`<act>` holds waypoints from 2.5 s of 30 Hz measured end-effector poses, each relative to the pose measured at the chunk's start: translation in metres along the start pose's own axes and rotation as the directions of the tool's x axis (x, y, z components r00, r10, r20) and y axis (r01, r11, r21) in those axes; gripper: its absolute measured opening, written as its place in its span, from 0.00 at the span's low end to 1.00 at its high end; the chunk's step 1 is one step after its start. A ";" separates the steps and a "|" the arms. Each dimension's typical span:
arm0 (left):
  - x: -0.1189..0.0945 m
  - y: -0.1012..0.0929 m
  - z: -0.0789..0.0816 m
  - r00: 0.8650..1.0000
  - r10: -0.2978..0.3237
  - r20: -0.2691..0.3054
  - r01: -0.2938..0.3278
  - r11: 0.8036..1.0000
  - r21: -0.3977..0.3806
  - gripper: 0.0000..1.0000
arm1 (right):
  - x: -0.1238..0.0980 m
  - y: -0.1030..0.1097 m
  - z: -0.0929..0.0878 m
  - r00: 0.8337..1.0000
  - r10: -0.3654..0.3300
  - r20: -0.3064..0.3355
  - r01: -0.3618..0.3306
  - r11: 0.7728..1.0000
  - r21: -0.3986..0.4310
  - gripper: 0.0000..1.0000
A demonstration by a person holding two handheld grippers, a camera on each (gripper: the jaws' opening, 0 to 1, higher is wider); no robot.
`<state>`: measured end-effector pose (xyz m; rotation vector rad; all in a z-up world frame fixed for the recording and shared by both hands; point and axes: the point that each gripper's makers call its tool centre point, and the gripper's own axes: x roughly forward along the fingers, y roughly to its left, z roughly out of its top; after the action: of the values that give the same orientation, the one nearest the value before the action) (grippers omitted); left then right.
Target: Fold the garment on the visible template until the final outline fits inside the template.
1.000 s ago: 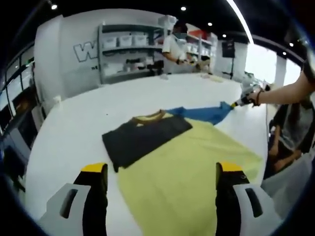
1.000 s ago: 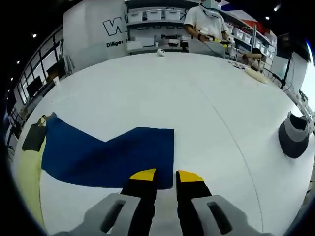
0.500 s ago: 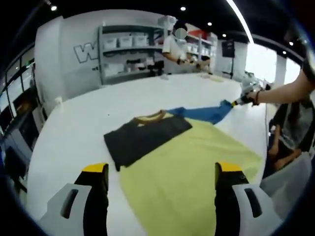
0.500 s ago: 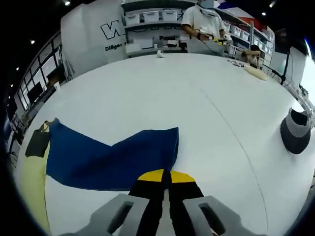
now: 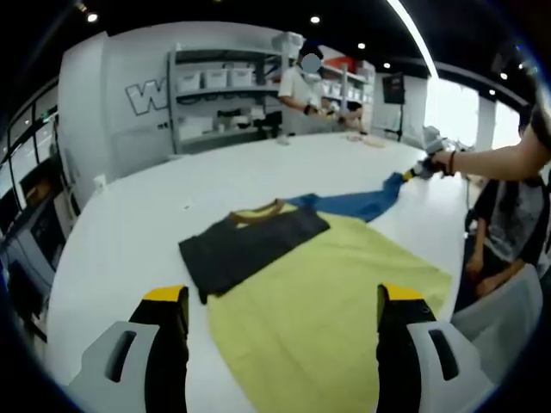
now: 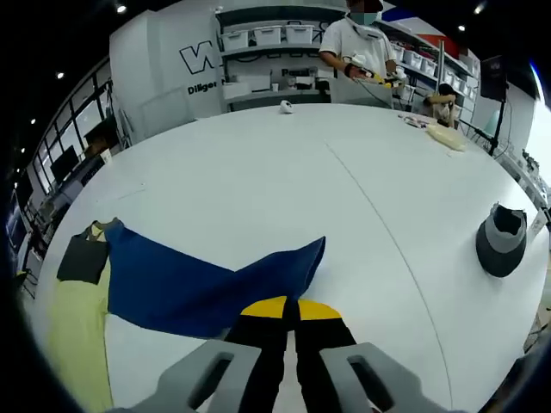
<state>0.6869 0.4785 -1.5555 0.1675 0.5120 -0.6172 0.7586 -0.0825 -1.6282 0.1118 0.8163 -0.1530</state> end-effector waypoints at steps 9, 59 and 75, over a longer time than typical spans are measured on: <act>-0.007 -0.004 0.002 1.000 -0.012 0.000 0.012 1.000 0.011 0.91 | -0.018 -0.002 -0.007 1.000 -0.011 -0.013 0.011 1.000 -0.023 0.00; -0.061 -0.014 -0.031 0.995 -0.064 -0.071 0.063 0.998 -0.013 0.99 | -0.040 0.285 0.061 0.924 0.379 0.045 -0.340 0.870 -0.357 0.00; -0.082 -0.005 -0.037 0.997 -0.044 -0.065 0.042 0.999 -0.032 0.98 | -0.051 0.376 0.069 0.874 0.485 0.027 -0.426 0.793 -0.436 0.00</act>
<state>0.6118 0.5275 -1.5461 0.1480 0.5892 -0.6468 0.8404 0.2808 -1.5291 -0.1097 0.6462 0.4748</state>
